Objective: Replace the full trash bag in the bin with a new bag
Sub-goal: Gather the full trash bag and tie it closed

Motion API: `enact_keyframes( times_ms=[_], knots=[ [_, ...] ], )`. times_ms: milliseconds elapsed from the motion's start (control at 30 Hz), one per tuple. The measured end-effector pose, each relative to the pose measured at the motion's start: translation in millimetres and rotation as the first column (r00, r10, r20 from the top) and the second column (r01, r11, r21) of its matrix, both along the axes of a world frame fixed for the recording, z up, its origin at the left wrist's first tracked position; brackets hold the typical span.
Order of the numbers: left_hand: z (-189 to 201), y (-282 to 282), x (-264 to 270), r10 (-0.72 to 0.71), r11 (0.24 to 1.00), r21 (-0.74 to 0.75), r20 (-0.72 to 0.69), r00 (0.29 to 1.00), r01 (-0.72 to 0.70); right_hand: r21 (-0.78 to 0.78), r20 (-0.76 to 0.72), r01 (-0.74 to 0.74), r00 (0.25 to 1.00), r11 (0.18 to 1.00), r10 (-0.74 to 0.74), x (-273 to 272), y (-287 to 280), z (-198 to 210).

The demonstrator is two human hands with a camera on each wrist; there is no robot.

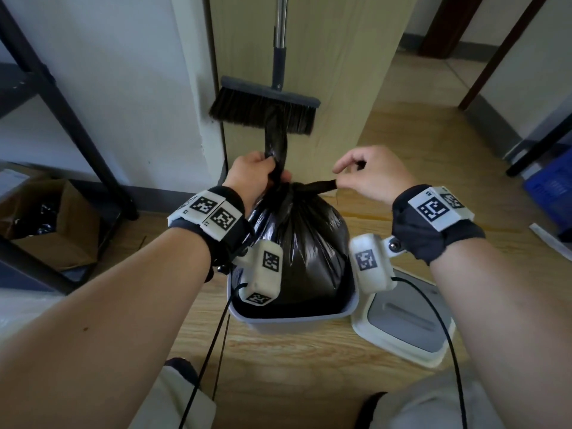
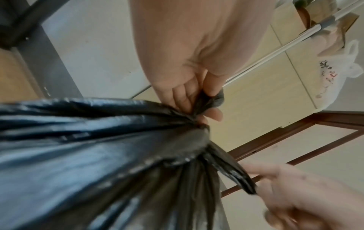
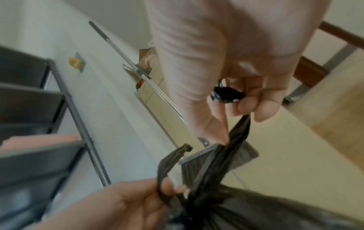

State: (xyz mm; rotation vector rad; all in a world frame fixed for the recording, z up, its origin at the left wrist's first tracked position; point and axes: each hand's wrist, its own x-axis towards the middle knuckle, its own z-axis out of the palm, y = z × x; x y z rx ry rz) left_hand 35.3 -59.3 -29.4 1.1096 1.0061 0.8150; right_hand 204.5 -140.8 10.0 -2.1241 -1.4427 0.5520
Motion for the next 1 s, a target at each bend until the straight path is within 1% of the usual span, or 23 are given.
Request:
enact_keyframes(
  times_ms=[67,100,133,167,267,333,400,467,567,633,700,767,833,867,933,1000],
  knots=[
    [-2.7,-2.4,-0.7,-0.026,1.0,0.014,0.006,1.0,0.026,-0.143,0.106,-0.032,0.993,0.989,0.048,6.8,-8.1,0.2],
    [-3.2,-4.1,0.9,-0.041,0.999,0.012,0.019,0.999,0.041,-0.204,0.131,-0.048,0.988,0.978,0.076,7.2,-11.4,-1.6],
    [-3.8,-5.1,3.2,-0.052,0.999,0.005,0.02,0.998,0.051,-0.234,0.138,-0.054,0.987,0.971,0.088,6.5,-13.8,-2.7],
    [-3.6,-5.9,5.5,-0.059,0.998,0.005,-0.003,0.998,0.059,-0.232,0.138,-0.042,0.987,0.972,0.076,4.5,-15.5,-3.0],
    [-1.3,-6.8,11.2,-0.07,0.994,0.066,-0.164,0.984,0.082,-0.159,0.126,0.061,0.991,0.985,-0.041,3.9,-16.2,-2.0],
    [1.9,-10.0,13.6,-0.129,0.978,0.119,-0.3,0.945,0.171,-0.133,0.094,0.109,0.991,0.985,-0.097,6.4,-16.5,-3.8],
    [2.3,-13.4,15.7,-0.185,0.954,0.147,-0.397,0.899,0.261,-0.125,0.102,0.131,0.988,0.984,-0.118,6.8,-17.8,-6.6],
    [2.3,-13.6,14.7,-0.186,0.942,0.169,-0.454,0.872,0.289,-0.074,0.119,0.131,0.985,0.989,-0.121,6.3,-18.0,-8.4],
    [7.1,-14.3,11.9,-0.195,0.924,0.2,-0.486,0.852,0.326,0.054,0.117,0.082,0.989,0.995,-0.088,4.7,-17.3,-3.3],
    [13.4,-18.4,13.8,-0.219,0.909,0.214,-0.482,0.848,0.357,0.13,0.099,0.033,0.994,0.991,-0.046,1.5,-15.7,3.0],
    [21.2,-25.0,20.1,-0.262,0.884,0.219,-0.502,0.824,0.414,0.2,0.09,0.004,0.996,0.98,-0.023,-3.8,-12.8,9.0],
    [28.2,-29.9,26.9,-0.327,0.853,0.199,-0.516,0.792,0.482,0.268,0.101,0.005,0.994,0.963,-0.033,-8.1,-8.4,12.8],
    [32.9,-33.0,29.9,-0.375,0.837,0.176,-0.506,0.777,0.519,0.305,0.109,0.017,0.993,0.952,-0.053,-10.5,-5.6,14.1],
    [33.5,-33.2,30.3,-0.376,0.829,0.178,-0.522,0.766,0.529,0.314,0.105,0.022,0.993,0.949,-0.057,-11.1,-5.0,13.9],
    [32.3,-32.5,28.5,-0.319,0.822,0.23,-0.57,0.757,0.52,0.339,0.069,0.025,0.996,0.94,-0.051,-12.2,-5.8,14.3],
    [30.2,-29.8,25.7,-0.252,0.861,0.25,-0.545,0.8,0.442,0.387,0.013,0.057,0.998,0.92,-0.067,-10.9,-7.2,15.8]
  ],
)
